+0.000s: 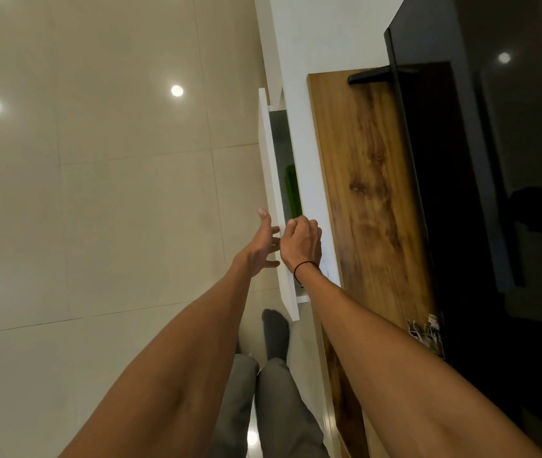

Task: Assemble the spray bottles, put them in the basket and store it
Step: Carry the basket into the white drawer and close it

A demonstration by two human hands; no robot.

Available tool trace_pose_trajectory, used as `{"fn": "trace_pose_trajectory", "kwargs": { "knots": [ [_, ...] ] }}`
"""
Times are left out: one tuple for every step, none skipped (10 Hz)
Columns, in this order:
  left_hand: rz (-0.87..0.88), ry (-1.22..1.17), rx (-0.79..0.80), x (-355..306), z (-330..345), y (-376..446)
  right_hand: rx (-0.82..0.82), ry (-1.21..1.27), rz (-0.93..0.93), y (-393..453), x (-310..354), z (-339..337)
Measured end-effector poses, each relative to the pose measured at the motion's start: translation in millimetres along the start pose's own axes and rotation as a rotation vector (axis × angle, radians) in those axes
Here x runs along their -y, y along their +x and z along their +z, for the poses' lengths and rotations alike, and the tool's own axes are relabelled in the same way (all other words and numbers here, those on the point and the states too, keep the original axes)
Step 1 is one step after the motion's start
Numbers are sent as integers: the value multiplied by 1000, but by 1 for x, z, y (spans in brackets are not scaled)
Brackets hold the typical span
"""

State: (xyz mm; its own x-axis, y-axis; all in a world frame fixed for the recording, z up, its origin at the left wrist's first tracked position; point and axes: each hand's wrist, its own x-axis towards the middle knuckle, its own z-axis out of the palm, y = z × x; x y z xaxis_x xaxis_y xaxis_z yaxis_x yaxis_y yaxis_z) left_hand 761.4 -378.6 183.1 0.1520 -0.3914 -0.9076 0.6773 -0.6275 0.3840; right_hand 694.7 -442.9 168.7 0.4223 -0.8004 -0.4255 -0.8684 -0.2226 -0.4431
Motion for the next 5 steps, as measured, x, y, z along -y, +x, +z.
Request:
{"fn": "trace_pose_trajectory", "kwargs": {
  "knots": [
    [-5,-37,-12,-2,11,4,-24,-16,6,7,-1,-11],
    [-1,-59,-13,1,19,7,-47,2,6,10,-6,-19],
    [39,-68,43,12,24,27,-56,-2,21,9,-11,-26],
    [3,-27,95,18,31,38,-51,35,34,8,-16,-38],
    [39,74,45,-8,46,-12,-40,53,28,6,-17,-52]
  ]
}}
